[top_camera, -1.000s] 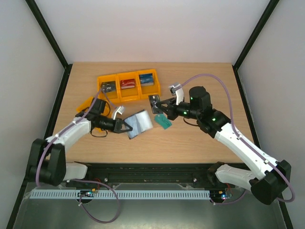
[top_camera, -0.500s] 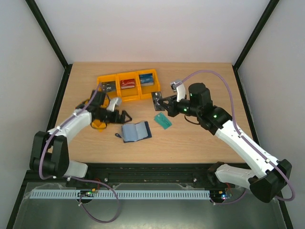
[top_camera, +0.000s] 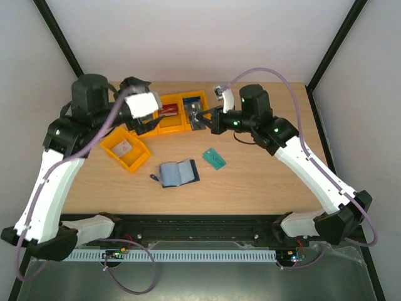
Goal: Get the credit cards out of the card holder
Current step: Place the credit card in the storage box.
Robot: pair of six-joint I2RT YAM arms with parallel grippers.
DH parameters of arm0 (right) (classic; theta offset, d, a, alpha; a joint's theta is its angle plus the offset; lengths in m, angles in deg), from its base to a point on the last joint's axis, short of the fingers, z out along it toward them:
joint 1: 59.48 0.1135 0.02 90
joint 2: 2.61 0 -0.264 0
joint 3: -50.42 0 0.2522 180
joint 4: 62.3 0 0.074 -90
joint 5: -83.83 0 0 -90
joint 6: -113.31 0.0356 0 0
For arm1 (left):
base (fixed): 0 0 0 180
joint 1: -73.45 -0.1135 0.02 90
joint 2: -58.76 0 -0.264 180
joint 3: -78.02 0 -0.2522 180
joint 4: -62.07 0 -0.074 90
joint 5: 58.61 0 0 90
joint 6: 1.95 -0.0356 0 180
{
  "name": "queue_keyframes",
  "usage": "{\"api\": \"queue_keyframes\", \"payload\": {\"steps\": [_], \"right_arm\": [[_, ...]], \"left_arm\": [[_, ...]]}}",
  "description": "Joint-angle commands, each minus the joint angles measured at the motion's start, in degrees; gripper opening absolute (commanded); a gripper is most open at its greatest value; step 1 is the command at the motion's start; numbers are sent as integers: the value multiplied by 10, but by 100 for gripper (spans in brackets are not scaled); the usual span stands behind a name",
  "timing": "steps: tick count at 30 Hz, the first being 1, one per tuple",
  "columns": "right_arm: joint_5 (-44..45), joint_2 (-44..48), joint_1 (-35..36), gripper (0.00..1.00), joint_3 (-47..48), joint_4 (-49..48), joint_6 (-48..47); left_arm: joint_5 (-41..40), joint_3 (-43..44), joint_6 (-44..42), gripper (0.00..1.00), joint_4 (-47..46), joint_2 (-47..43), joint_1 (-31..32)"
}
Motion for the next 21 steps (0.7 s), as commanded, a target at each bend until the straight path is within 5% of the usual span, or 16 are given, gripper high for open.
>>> {"api": "queue_keyframes", "payload": {"steps": [1, 6, 12, 21], "right_arm": [[-51, -12, 0, 2, 61, 25, 15], [-148, -11, 0, 2, 33, -62, 78], [-177, -6, 8, 2, 22, -107, 118], [-172, -4, 38, 2, 4, -167, 147]], "left_arm": [[-123, -20, -437, 99, -5, -56, 50], [-20, -76, -550, 99, -267, -108, 50], [111, -320, -843, 96, -600, -162, 49], [148, -388, -988, 86, -535, -182, 50]]}}
